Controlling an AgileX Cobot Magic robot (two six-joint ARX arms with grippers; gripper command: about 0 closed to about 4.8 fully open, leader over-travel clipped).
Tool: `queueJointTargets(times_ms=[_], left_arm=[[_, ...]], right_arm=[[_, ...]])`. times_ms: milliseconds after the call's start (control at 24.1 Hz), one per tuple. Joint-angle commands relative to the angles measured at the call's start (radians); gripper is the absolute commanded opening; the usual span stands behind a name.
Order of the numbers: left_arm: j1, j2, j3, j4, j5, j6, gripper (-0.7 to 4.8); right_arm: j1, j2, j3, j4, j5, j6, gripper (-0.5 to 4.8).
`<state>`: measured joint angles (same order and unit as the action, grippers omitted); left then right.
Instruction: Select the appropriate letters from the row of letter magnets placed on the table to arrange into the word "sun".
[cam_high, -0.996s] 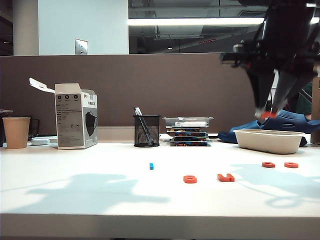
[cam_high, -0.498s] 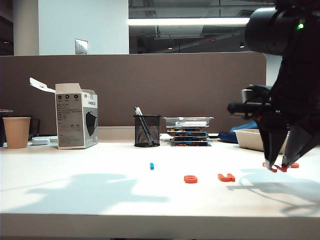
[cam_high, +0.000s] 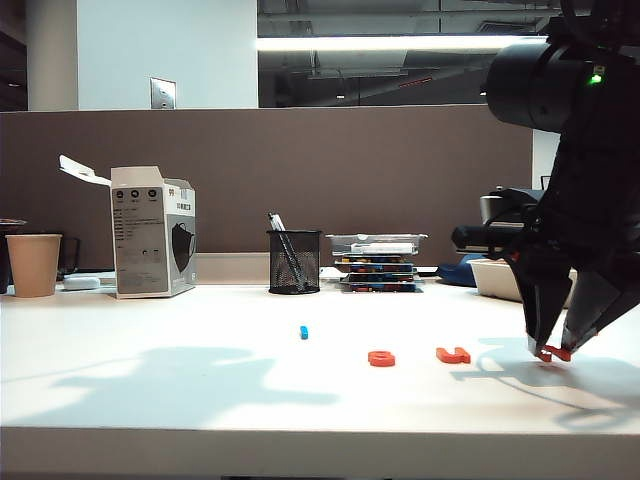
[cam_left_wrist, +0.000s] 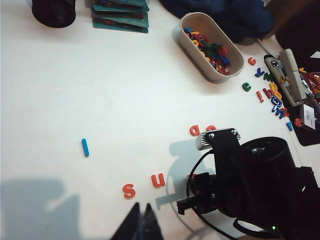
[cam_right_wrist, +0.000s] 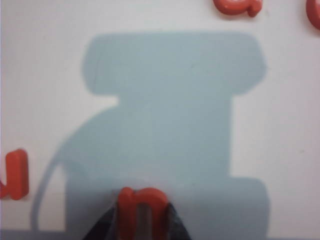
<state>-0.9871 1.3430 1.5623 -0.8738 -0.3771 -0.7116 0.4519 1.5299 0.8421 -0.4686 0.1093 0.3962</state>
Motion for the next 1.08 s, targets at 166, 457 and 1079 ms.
queueJointTargets(times_ms=[166, 457, 1079], left_arm=[[-0.001, -0.004, 0.005, 0.006, -0.003, 0.001, -0.05], [-0.001, -0.004, 0.005, 0.006, -0.003, 0.001, -0.05], [-0.001, -0.003, 0.005, 0.022, -0.004, 0.001, -0.05]], right_arm=[[0.001, -0.002, 0.003, 0.01, 0.004, 0.004, 1.18], [0.001, -0.003, 0.004, 0.01, 0.004, 0.004, 2.12], [0.0, -0.115, 0.286, -0.116, 0.176, -0.183, -0.07]])
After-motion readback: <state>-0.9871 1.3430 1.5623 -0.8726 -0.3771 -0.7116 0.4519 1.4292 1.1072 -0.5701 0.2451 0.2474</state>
